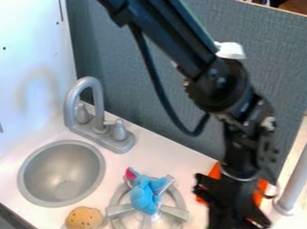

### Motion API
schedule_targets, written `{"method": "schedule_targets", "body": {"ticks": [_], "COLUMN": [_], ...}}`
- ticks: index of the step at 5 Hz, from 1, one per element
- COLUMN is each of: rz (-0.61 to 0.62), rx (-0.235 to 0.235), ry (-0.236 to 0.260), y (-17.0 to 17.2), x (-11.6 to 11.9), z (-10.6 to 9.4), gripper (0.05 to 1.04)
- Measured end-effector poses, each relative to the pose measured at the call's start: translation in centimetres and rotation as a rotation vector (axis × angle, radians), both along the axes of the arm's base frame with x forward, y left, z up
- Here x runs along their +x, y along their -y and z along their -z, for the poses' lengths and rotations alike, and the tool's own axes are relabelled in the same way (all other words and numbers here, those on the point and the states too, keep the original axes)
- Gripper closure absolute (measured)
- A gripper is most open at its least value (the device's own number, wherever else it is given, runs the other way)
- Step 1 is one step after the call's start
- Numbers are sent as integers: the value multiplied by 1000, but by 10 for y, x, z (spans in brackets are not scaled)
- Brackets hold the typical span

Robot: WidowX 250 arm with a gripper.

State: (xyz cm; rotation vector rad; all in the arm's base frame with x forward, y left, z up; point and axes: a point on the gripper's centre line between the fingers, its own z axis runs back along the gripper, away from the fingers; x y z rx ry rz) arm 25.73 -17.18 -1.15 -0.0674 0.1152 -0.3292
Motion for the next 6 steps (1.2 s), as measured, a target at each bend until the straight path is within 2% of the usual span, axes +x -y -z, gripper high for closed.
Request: {"method": "schedule_targets", "body": {"ticks": [1,2,3,4,5,6], "rz": [-51,-85,-57,-37,-29,-35], "rx": [43,56,50,14,28,76], "ry": [-24,-40,-37,-56,-79,-87], "y": [-23,-35,-38,-43,-46,-53], "x": [-4,-8,-10,-9,-13,-13], "z": [8,13,17,24,33,39], "gripper": [974,974,974,974,974,974]}}
